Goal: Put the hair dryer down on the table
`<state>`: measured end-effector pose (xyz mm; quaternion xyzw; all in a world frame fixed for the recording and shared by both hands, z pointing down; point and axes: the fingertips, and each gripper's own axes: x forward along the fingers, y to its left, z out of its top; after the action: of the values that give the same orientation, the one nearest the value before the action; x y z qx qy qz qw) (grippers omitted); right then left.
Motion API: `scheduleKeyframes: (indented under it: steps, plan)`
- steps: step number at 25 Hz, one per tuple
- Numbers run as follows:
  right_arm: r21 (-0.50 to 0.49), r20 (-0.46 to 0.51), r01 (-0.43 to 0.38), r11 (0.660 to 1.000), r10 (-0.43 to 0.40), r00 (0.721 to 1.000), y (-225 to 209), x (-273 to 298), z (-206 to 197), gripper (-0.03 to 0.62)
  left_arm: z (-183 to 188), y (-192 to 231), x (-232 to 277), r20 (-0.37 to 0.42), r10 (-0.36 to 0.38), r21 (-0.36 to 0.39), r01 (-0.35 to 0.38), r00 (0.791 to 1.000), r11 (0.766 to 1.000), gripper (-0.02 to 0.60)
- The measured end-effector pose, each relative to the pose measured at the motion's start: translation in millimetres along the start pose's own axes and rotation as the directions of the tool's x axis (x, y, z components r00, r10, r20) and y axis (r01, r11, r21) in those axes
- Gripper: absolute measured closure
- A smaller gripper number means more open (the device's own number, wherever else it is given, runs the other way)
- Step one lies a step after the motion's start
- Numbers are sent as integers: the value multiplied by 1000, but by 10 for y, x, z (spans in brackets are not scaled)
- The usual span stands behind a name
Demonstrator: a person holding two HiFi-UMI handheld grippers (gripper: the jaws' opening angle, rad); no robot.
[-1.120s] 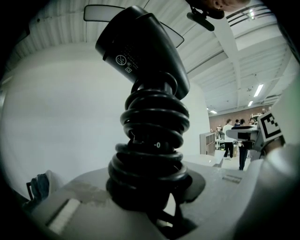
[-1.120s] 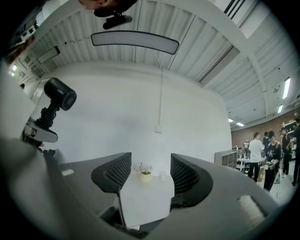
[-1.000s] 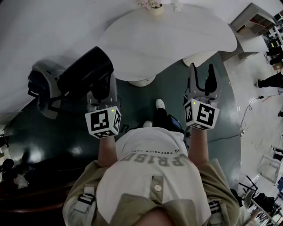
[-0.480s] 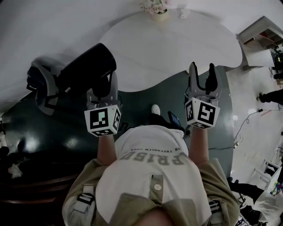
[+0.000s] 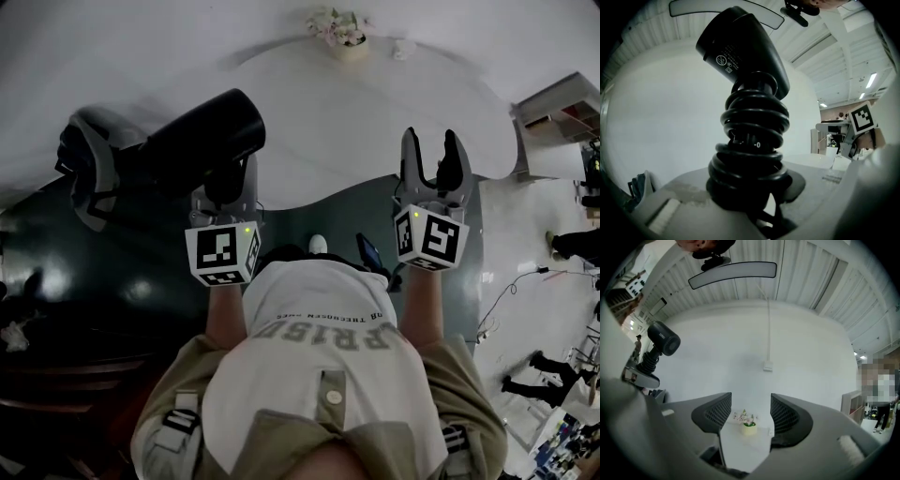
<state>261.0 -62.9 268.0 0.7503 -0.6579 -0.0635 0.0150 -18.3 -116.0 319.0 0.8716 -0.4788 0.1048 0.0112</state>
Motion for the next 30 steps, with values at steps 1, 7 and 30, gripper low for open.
scheduleKeyframes:
  steps: [1, 7, 30]
  plan:
    - [2, -2, -6, 1000, 6, 1000, -6, 34, -20, 330, -16, -15, 22, -4, 3, 3, -3, 1000, 1000, 471]
    - [35, -21, -43, 998, 44, 999, 54, 191, -175, 330, -155, -34, 100, -58, 4, 15, -3, 998, 1000, 471]
    - [19, -124, -40, 999, 42, 991, 473, 701, -455, 330, -851, 206, 669, -295, -199, 69, 229, 935, 971, 471]
